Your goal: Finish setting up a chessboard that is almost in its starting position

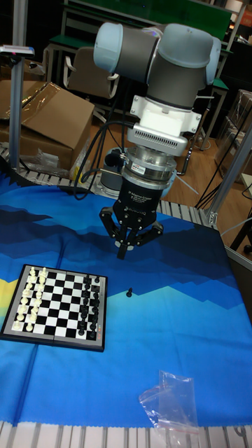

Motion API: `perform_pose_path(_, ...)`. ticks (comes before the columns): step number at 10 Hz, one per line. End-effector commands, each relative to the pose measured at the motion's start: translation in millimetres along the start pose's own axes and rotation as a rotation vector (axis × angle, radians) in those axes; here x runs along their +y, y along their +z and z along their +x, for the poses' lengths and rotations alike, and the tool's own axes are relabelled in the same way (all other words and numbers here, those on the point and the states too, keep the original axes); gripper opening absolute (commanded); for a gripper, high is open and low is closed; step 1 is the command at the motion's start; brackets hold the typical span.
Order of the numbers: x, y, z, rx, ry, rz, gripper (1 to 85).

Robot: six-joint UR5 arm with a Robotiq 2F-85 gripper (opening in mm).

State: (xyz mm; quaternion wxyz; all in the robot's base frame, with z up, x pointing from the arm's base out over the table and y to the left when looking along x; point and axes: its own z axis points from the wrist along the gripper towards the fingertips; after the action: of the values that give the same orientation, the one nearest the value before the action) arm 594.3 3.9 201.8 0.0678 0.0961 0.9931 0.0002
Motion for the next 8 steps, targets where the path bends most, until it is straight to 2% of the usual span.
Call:
perform_pose_path(1, 5.6, -1.6, -0.5, 0.003, 0.024, -0.027, 1.0)
perform_pose_path(3, 7.7, -1.6, -2.2, -0.003, 0.035, -0.036, 1.0)
perform_pose_path(5, 34.5, -5.5, -7.7, -0.019, 0.117, -0.134, 1.0)
perform_pose_path(7, 45.0, -7.7, 7.4, 0.032, 0.157, -0.152, 1.0)
perform_pose_path(8, 44.9, -5.1, 17.6, 0.057, 0.16, -0.148, 1.0)
